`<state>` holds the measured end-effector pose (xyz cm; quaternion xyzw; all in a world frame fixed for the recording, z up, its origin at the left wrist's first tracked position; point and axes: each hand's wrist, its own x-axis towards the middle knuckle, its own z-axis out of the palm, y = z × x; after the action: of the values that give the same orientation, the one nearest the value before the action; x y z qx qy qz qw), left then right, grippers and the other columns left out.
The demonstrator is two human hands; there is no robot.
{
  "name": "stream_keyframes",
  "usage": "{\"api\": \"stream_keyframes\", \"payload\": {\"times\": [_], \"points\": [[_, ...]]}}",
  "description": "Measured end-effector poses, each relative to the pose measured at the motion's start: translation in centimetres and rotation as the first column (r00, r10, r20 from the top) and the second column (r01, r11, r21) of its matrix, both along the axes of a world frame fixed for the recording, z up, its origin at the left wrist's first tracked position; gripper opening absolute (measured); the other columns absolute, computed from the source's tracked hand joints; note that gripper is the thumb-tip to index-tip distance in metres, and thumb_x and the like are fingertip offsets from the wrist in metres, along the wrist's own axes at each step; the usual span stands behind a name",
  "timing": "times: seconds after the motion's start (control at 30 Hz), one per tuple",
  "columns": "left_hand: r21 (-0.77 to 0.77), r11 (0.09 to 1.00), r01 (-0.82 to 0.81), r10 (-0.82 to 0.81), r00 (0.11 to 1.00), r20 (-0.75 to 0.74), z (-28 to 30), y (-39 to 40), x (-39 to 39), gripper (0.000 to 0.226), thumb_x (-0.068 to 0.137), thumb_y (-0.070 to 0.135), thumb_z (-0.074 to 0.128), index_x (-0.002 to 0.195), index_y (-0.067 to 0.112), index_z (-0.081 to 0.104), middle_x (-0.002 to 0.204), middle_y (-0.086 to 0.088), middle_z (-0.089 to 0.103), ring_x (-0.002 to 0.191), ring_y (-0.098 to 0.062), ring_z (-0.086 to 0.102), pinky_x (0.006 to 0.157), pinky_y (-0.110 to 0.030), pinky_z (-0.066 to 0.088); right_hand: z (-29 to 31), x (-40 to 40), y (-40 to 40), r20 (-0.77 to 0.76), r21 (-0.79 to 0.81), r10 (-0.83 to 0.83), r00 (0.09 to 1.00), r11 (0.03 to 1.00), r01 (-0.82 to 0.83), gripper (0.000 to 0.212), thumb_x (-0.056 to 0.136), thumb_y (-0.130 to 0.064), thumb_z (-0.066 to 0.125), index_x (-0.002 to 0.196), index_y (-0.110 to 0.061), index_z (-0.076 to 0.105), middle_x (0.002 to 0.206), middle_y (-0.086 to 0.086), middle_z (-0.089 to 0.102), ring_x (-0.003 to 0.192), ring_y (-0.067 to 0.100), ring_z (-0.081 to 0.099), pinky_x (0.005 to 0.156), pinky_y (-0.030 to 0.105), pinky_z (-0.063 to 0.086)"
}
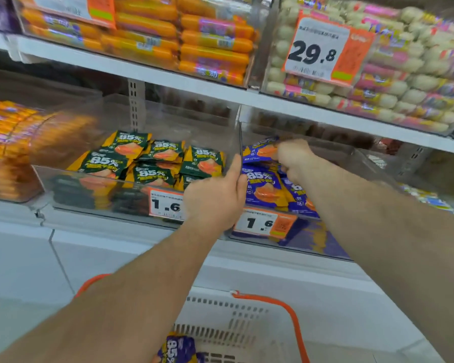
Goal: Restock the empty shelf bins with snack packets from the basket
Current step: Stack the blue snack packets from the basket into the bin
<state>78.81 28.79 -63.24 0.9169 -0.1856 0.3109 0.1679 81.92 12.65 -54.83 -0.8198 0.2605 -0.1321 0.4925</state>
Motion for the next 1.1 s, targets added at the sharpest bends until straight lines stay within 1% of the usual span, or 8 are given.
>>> {"api": "stream_keyframes", "payload": {"times": [0.03, 0.13, 0.27, 0.47, 0.6, 0.8, 0.97, 1.1], "points": [[-0.009, 1.0, -0.008, 0.008, 0.999, 0.041, -0.1, 0.0, 0.1, 0.05, 0.102, 0.043, 0.025, 0.148, 0.028, 0.038, 0.058, -0.003, 0.061, 0.049, -0.026, 0.054, 0.049, -0.026, 0.027, -0.4, 0.7, 0.1, -0.037, -0.092, 0.018, 0.999, 0.996, -0.022, 0.009, 0.097, -0.003, 0.05, 0.092, -0.005, 0.057, 0.08, 0.012, 0.057, 0.068, 0.021, 0.054, 0.047, 0.015, 0.046], [-0.047, 0.999, -0.001, 0.006, 0.995, 0.104, -0.7, -0.3, 0.5, 0.051, 0.095, 0.04, 0.029, 0.132, 0.021, 0.059, 0.042, 0.001, 0.048, 0.035, -0.02, 0.03, 0.046, -0.021, 0.017, -1.5, 2.2, -0.5, -0.184, -0.333, 0.109, 0.977, 0.928, -0.166, 0.042, 0.087, -0.013, 0.067, 0.127, -0.005, 0.058, 0.123, 0.017, 0.061, 0.111, 0.032, 0.059, 0.093, 0.036, 0.051], [-0.066, 0.998, 0.004, 0.005, 0.99, 0.14, -1.0, -0.5, 0.8, 0.053, 0.094, 0.041, 0.028, 0.132, 0.021, 0.06, 0.041, 0.002, 0.048, 0.037, -0.019, 0.025, 0.047, -0.021, 0.019, -2.3, 3.2, -1.3, -0.313, -0.529, 0.062, 0.948, 0.818, -0.228, 0.063, 0.084, -0.037, 0.069, 0.142, -0.029, 0.046, 0.143, 0.011, 0.048, 0.13, 0.034, 0.043, 0.108, 0.047, 0.038], [-0.088, 0.996, 0.008, 0.004, 0.991, 0.131, -0.9, -0.4, 0.6, 0.052, 0.094, 0.04, 0.029, 0.13, 0.02, 0.061, 0.041, 0.004, 0.047, 0.037, -0.018, 0.027, 0.047, -0.021, 0.021, -3.3, 3.7, -1.6, -0.312, -0.584, 0.063, 0.948, 0.775, -0.243, 0.064, 0.09, -0.038, 0.064, 0.148, -0.03, 0.037, 0.15, 0.009, 0.039, 0.139, 0.036, 0.029, 0.112, 0.05, 0.032], [-0.091, 0.996, -0.014, 0.023, 0.995, 0.098, -0.6, -0.4, 0.2, 0.05, 0.095, 0.041, 0.031, 0.132, 0.022, 0.06, 0.043, 0.007, 0.035, 0.039, -0.017, 0.028, 0.048, -0.022, 0.021, -3.1, 3.8, -1.9, -0.333, -0.589, 0.08, 0.939, 0.761, -0.273, 0.062, 0.089, -0.041, 0.064, 0.146, -0.03, 0.041, 0.147, 0.007, 0.044, 0.135, 0.035, 0.037, 0.108, 0.049, 0.038], [-0.046, 0.999, -0.006, 0.005, 1.0, -0.021, 0.2, -0.1, -0.2, 0.05, 0.102, 0.044, 0.025, 0.15, 0.031, 0.032, 0.057, 0.008, 0.04, 0.053, -0.017, 0.043, 0.053, -0.027, 0.027, -2.5, 3.3, -1.5, -0.263, -0.627, 0.024, 0.964, 0.755, -0.19, 0.06, 0.085, -0.04, 0.071, 0.14, -0.031, 0.049, 0.144, 0.004, 0.048, 0.133, 0.033, 0.04, 0.104, 0.045, 0.041], [-0.08, 0.996, 0.049, -0.056, 0.994, -0.091, 0.9, 0.2, -0.6, 0.051, 0.103, 0.046, 0.023, 0.152, 0.034, 0.023, 0.069, 0.004, 0.056, 0.065, -0.021, 0.056, 0.058, -0.029, 0.04, -1.9, 0.6, -0.2, 0.033, -0.693, -0.022, 0.999, 0.719, 0.039, 0.034, 0.088, -0.035, 0.066, 0.12, -0.028, 0.065, 0.127, 0.003, 0.063, 0.125, 0.03, 0.047, 0.102, 0.043, 0.035], [-0.213, 0.974, 0.077, -0.136, 0.95, -0.281, 2.7, 0.6, -0.7, 0.048, 0.101, 0.043, 0.033, 0.149, 0.035, 0.033, 0.118, -0.008, 0.066, 0.107, -0.031, 0.06, 0.086, -0.038, 0.043, -2.9, -3.9, 2.9, 0.414, -0.743, 0.165, 0.895, 0.629, 0.228, 0.017, 0.079, -0.016, 0.057, 0.088, -0.018, 0.072, 0.095, 0.004, 0.065, 0.098, 0.029, 0.057, 0.083, 0.036, 0.033]]}}
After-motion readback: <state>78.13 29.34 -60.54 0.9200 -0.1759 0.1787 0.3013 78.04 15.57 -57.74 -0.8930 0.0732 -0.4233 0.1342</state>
